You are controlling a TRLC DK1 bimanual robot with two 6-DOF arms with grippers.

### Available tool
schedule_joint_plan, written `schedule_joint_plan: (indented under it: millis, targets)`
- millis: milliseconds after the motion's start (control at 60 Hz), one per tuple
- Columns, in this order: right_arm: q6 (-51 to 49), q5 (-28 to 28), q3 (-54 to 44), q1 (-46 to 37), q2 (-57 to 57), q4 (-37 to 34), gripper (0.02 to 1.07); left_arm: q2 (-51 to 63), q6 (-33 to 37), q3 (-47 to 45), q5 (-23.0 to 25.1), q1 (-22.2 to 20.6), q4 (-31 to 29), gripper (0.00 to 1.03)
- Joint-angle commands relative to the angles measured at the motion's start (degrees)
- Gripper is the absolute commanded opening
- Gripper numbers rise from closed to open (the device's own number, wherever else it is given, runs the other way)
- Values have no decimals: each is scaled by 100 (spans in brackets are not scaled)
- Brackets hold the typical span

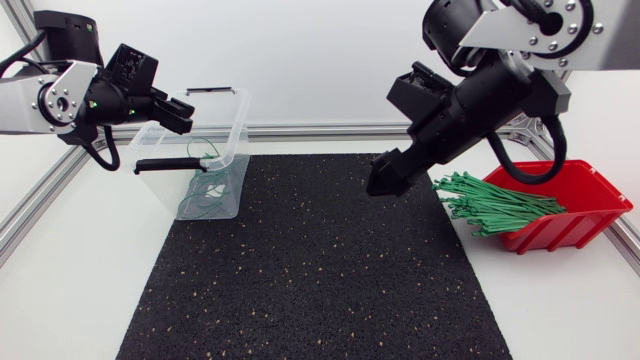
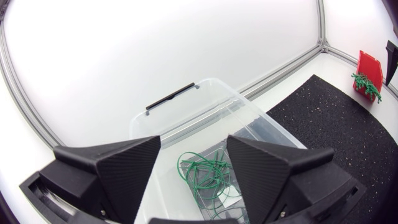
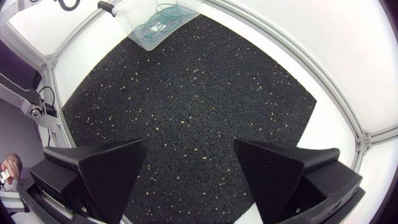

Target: Take a green cable tie from the red box, thread the tail through the head to close it, then place it in the transparent bin on the left.

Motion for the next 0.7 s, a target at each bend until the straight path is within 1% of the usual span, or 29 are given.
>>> schedule_joint_plan:
  millis: [0, 83, 250, 333, 417, 483, 567, 683]
  targets:
    - [-94, 116, -181, 26, -196, 5, 102, -435, 109, 106, -74, -38, -4, 99]
    - [-94, 204, -252, -44, -372, 49, 102, -620, 100, 70, -223, -38, -4, 99]
    - [-85, 292, -392, -326, -662, 101, 102, -1077, 100, -158, -214, -73, -30, 99]
    - [-94, 362, -542, -528, -802, 286, 102, -1332, 100, -316, -214, -81, -30, 99]
    - [-129, 564, -761, -800, -996, 620, 102, -1595, 82, -448, -214, -169, -188, 99]
    - [-147, 582, -876, -1055, -1128, 778, 102, -1745, 56, -510, -214, -187, -311, 99]
    - [-208, 766, -1122, -1319, -1400, 1156, 102, -2035, -94, -659, -205, -205, -382, 99]
    - [-208, 889, -1447, -1556, -1787, 1473, 102, -2404, -278, -949, -197, -196, -408, 99]
